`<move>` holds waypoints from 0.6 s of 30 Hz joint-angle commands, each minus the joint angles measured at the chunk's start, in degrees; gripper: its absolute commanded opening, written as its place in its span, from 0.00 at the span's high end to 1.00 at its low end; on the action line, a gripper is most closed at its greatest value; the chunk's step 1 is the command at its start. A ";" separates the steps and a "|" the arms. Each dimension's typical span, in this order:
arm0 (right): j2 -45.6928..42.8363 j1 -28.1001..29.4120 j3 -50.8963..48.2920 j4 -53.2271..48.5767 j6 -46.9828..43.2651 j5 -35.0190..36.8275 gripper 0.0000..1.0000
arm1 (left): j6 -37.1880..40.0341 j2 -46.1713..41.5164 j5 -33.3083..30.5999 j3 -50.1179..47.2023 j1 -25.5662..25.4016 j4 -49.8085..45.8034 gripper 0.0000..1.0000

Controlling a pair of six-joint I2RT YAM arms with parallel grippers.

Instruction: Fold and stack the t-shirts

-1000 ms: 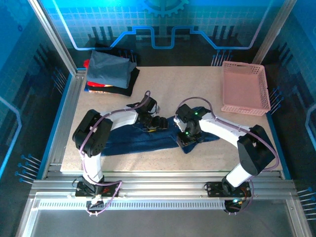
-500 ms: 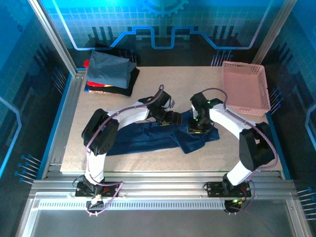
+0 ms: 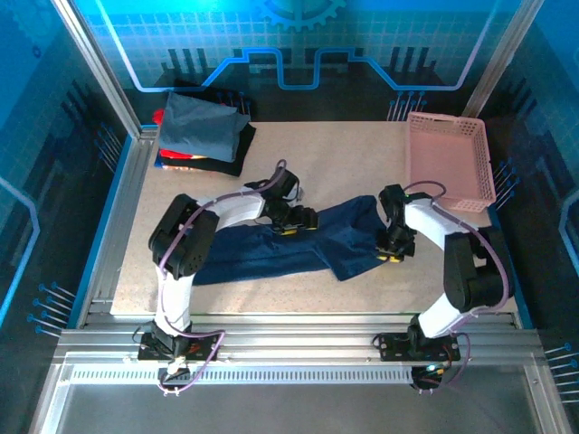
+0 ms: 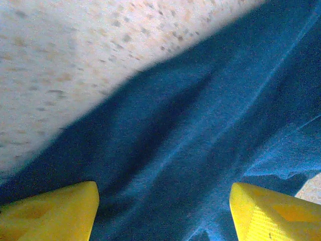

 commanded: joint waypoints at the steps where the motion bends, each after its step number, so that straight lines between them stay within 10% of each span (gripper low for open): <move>1: -2.14 1.90 0.21 4.99 0.81 -5.88 0.70 | 1.96 -5.11 -1.38 -1.06 0.99 -2.87 0.28; 18: 23.09 5.48 19.65 1.44 7.46 -0.09 0.68 | -2.23 -14.71 -10.41 -20.05 15.34 -8.95 0.28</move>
